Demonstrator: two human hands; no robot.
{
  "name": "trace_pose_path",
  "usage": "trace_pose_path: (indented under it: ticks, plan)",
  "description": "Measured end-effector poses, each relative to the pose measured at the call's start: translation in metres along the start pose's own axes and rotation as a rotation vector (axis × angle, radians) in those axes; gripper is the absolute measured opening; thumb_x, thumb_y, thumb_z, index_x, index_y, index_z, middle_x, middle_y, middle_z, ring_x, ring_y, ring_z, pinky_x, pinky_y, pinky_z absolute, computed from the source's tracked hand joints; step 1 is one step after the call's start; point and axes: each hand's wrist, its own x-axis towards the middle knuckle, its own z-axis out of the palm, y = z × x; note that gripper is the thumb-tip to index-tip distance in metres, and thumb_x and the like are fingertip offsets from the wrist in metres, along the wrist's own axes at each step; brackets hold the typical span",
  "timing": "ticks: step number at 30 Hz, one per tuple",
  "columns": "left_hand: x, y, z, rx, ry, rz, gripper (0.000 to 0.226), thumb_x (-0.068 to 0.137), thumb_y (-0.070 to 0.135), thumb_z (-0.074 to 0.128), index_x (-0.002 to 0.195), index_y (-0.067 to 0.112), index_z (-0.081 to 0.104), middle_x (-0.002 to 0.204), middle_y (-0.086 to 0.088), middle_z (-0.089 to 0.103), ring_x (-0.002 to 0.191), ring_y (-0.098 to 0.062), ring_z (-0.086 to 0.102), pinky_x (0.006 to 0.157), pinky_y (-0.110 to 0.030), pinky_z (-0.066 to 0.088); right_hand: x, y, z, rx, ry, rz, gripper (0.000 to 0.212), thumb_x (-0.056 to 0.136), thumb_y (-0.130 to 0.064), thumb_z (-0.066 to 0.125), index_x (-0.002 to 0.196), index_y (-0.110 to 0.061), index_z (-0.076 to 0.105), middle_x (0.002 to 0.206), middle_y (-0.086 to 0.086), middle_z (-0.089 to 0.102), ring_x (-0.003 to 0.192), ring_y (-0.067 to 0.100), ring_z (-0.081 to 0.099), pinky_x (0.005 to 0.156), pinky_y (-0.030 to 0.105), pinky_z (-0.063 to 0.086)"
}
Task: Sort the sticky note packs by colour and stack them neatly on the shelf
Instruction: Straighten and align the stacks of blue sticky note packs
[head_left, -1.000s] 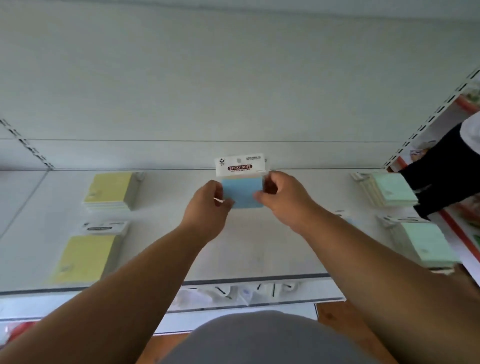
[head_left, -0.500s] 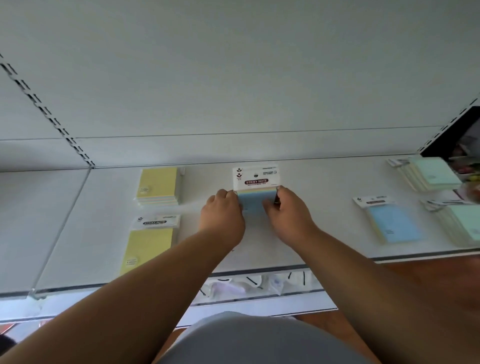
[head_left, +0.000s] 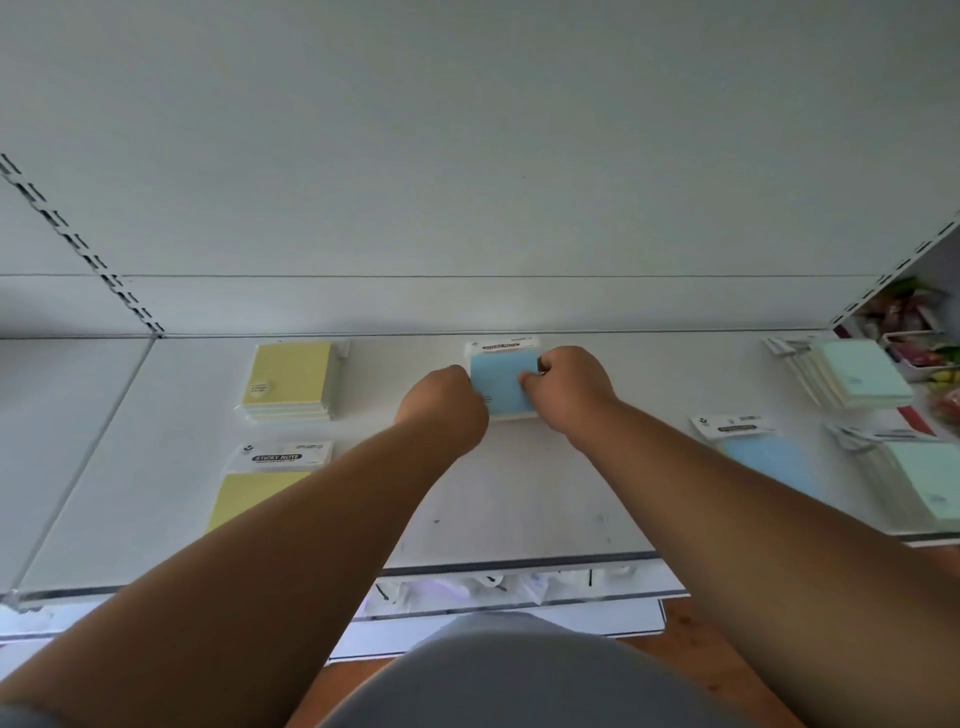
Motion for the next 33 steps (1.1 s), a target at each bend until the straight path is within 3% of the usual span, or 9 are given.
trace_pose_path:
  ticks: [3, 5, 8, 13, 18, 23, 29, 33]
  plan:
    - [0.003, 0.002, 0.002, 0.037, -0.009, 0.051, 0.033, 0.096, 0.035, 0.046, 0.113, 0.009, 0.057, 0.114, -0.013, 0.062, 0.099, -0.031, 0.059, 0.077, -0.033, 0.046, 0.007, 0.008, -0.002, -0.109, -0.017, -0.009, 0.023, 0.091, -0.032, 0.056, 0.082, -0.011, 0.058, 0.084, 0.013, 0.059, 0.081, 0.031, 0.056, 0.064, 0.028, 0.035]
    - [0.002, -0.004, 0.0, 0.067, 0.005, 0.084, 0.044, 0.095, 0.046, 0.045, 0.12, 0.01, 0.054, 0.119, -0.012, 0.059, 0.105, -0.031, 0.059, 0.085, -0.037, 0.05, 0.004, 0.021, -0.001, -0.169, 0.003, -0.046, 0.037, 0.09, -0.049, 0.054, 0.089, -0.012, 0.061, 0.096, 0.014, 0.063, 0.089, 0.033, 0.06, 0.067, 0.03, 0.038]
    - [0.001, -0.014, -0.003, 0.221, -0.032, 0.183, 0.057, 0.089, 0.058, 0.05, 0.123, 0.013, 0.05, 0.118, -0.008, 0.058, 0.104, -0.029, 0.059, 0.084, -0.038, 0.051, -0.007, 0.042, -0.006, -0.283, -0.022, -0.174, 0.047, 0.083, -0.065, 0.054, 0.09, -0.019, 0.052, 0.087, 0.002, 0.055, 0.079, 0.024, 0.055, 0.06, 0.03, 0.037]
    - [0.006, -0.002, 0.005, 0.344, -0.001, 0.274, 0.037, 0.092, 0.046, 0.052, 0.111, 0.014, 0.048, 0.111, -0.007, 0.059, 0.099, -0.031, 0.06, 0.074, -0.037, 0.046, -0.001, 0.055, -0.009, -0.393, -0.098, -0.435, 0.031, 0.089, -0.045, 0.055, 0.1, -0.016, 0.055, 0.099, 0.006, 0.061, 0.089, 0.027, 0.06, 0.067, 0.033, 0.043]
    - [0.006, 0.009, 0.014, 0.357, 0.02, 0.312, 0.033, 0.096, 0.041, 0.048, 0.112, 0.012, 0.047, 0.109, -0.009, 0.058, 0.098, -0.032, 0.059, 0.071, -0.037, 0.044, 0.004, 0.065, -0.016, -0.367, -0.113, -0.426, 0.025, 0.09, -0.04, 0.057, 0.09, -0.016, 0.053, 0.094, 0.007, 0.061, 0.081, 0.026, 0.057, 0.065, 0.032, 0.039]
    - [0.003, 0.017, 0.021, 0.441, 0.056, 0.391, 0.033, 0.097, 0.04, 0.045, 0.113, 0.011, 0.046, 0.11, -0.008, 0.058, 0.097, -0.03, 0.059, 0.068, -0.034, 0.039, 0.003, 0.076, -0.02, -0.323, -0.114, -0.406, 0.021, 0.09, -0.039, 0.059, 0.084, -0.022, 0.047, 0.083, -0.002, 0.05, 0.074, 0.02, 0.048, 0.065, 0.03, 0.035]
    - [0.003, 0.012, 0.018, 0.435, 0.056, 0.355, 0.032, 0.097, 0.04, 0.044, 0.112, 0.012, 0.046, 0.108, -0.008, 0.058, 0.095, -0.03, 0.06, 0.066, -0.034, 0.038, 0.004, 0.071, -0.023, -0.367, -0.135, -0.428, 0.022, 0.091, -0.038, 0.058, 0.086, -0.019, 0.05, 0.084, 0.001, 0.054, 0.076, 0.023, 0.052, 0.065, 0.034, 0.043]
    - [0.003, 0.011, 0.019, 0.405, 0.035, 0.336, 0.03, 0.098, 0.038, 0.044, 0.111, 0.012, 0.047, 0.108, -0.008, 0.058, 0.095, -0.03, 0.059, 0.066, -0.035, 0.039, 0.003, 0.071, -0.024, -0.389, -0.118, -0.43, 0.027, 0.091, -0.039, 0.058, 0.078, -0.02, 0.045, 0.078, 0.0, 0.052, 0.074, 0.023, 0.051, 0.062, 0.032, 0.04]
